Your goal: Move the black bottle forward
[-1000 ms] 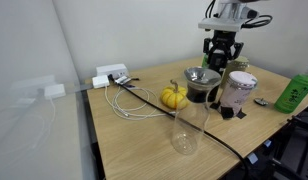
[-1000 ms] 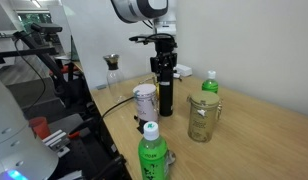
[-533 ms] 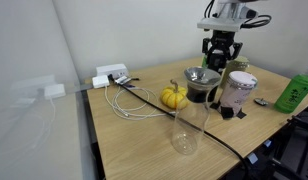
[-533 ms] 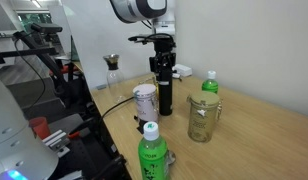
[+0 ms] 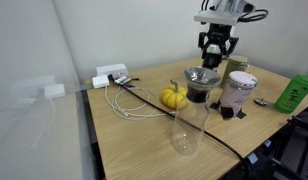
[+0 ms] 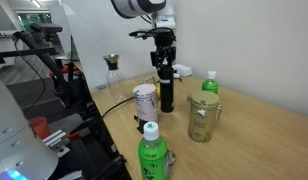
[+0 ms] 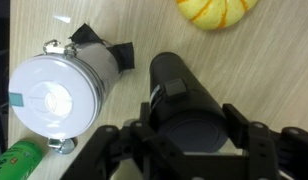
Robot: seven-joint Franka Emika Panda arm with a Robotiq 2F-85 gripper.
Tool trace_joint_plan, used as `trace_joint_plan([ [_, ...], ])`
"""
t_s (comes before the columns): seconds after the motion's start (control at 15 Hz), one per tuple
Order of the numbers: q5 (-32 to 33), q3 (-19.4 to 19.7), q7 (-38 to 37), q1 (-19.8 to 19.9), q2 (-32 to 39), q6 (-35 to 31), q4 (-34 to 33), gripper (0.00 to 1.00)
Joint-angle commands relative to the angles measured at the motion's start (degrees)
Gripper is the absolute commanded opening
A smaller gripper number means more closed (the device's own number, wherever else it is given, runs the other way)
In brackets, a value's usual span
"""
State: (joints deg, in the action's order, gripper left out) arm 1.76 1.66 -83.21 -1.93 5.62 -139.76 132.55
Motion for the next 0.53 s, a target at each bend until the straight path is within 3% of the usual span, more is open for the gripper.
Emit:
trace_joint_plan([
  [0.0,-0.21,0.04,1.15,0.26,-0.58,-0.01,0.65,0.48],
  [0.07,-0.18,0.09,1.03,0.29,-0.49,0.12,0.83,0.63],
  [0.13,-0.03,0.18,0.75,0.31,-0.37,-0.04,1.12,0.92],
  [0.33,0.36,0.47,-0.54,0.28,0.12,-0.95,1.81,1.0],
  [0.47,1.21,0.81,-1.79,0.18,0.66,-1.54,2.12,1.0],
])
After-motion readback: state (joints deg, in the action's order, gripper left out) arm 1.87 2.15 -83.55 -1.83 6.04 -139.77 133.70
